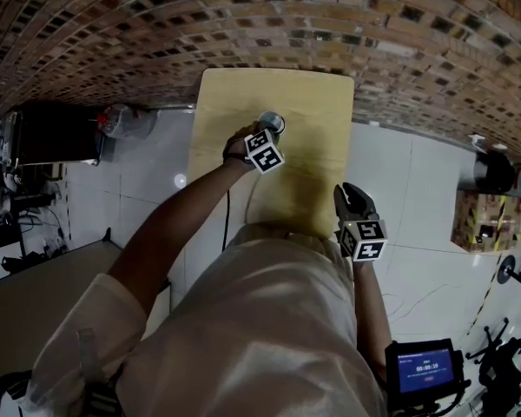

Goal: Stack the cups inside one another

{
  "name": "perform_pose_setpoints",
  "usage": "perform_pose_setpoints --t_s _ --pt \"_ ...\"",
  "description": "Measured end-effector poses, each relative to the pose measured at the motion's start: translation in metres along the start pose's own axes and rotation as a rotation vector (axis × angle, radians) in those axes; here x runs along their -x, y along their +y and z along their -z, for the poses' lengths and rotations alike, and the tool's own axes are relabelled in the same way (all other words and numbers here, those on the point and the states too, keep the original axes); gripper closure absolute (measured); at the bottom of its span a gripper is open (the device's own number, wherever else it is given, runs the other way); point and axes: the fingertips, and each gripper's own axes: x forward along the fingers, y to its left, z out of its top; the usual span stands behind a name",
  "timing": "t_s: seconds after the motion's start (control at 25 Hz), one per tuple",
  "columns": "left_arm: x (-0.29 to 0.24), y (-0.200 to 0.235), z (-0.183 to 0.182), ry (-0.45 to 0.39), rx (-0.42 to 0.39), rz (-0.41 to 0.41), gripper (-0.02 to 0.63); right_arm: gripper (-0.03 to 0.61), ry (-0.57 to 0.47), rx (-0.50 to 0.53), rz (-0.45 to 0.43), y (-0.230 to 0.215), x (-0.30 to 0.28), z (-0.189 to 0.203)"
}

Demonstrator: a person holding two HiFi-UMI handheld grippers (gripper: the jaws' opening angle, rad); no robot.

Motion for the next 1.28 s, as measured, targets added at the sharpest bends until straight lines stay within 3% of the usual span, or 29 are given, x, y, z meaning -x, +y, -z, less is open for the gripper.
perform_pose_setpoints --t_s 0.68,0.96,1.16,1.28 --pt "-0.029 -0.007 0.006 0.016 -0.009 0.034 0.560 0.511 0.032 -0.013 0.018 -0.010 -0.007 0.005" --pt "-0.032 -0.013 0.004 0.000 -0.011 0.074 0.464 0.514 0.041 -0.018 0.017 -0.012 -0.011 0.007" --pt "-0.027 -0.013 0.006 -0.013 0.001 0.067 0.446 0.514 0.039 -0.017 0.010 -0.009 -0.014 0.004" --pt "-0.019 -0.012 0.006 -0.046 0.052 0.062 0.438 0.514 0.032 -0.010 0.002 -0.006 -0.015 0.001"
